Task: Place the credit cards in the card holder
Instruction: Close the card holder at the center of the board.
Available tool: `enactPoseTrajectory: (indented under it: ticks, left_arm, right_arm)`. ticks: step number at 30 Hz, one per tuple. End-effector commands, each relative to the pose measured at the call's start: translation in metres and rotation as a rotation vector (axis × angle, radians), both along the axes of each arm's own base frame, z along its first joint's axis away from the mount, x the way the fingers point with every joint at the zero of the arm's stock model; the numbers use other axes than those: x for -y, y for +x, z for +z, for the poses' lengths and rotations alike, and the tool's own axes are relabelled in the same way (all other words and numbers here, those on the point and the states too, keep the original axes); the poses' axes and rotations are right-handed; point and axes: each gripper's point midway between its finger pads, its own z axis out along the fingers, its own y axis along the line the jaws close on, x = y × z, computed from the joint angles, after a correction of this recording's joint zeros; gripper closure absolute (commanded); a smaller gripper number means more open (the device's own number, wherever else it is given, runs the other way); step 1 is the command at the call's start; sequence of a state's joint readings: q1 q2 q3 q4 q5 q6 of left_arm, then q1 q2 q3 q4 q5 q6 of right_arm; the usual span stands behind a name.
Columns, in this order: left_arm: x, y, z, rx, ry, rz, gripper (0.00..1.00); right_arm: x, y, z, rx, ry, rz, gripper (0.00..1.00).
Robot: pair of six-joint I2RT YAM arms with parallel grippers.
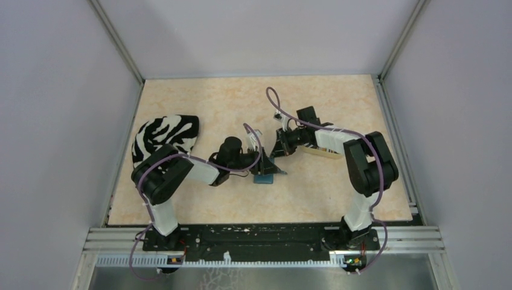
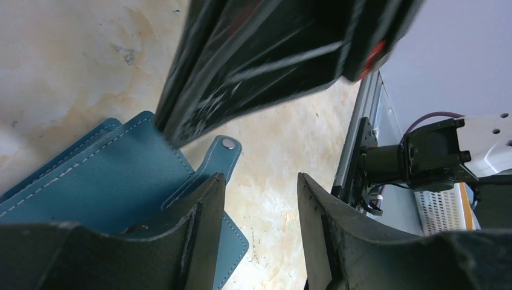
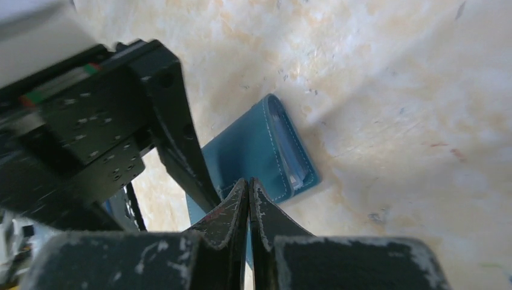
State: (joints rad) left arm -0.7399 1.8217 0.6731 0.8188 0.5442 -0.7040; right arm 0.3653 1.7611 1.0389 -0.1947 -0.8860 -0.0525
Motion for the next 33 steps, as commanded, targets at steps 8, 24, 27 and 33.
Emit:
enactPoseTrajectory:
  ticks: [8,24,27,33]
  left_arm:
    - [-0.001,-0.011,0.030,0.072,-0.091,-0.037,0.46]
    - [-0.102,0.003,0.054,0.394,0.109,0.363,0.10]
    - [-0.114,0.005,0.055,0.394,0.098,0.439,0.01]
    - [-0.112,-0.008,0.052,0.371,0.046,0.400,0.01]
  right_arm:
    - [-0.005,0.002,-0.052,-0.067,-0.246,-0.031,0.99]
    - [-0.002,0.000,-0.057,-0.057,-0.275,0.009,0.99]
    - [-0.001,0.000,-0.057,-0.060,-0.275,0.010,0.99]
    - [-0.001,0.000,-0.057,-0.056,-0.276,0.013,0.99]
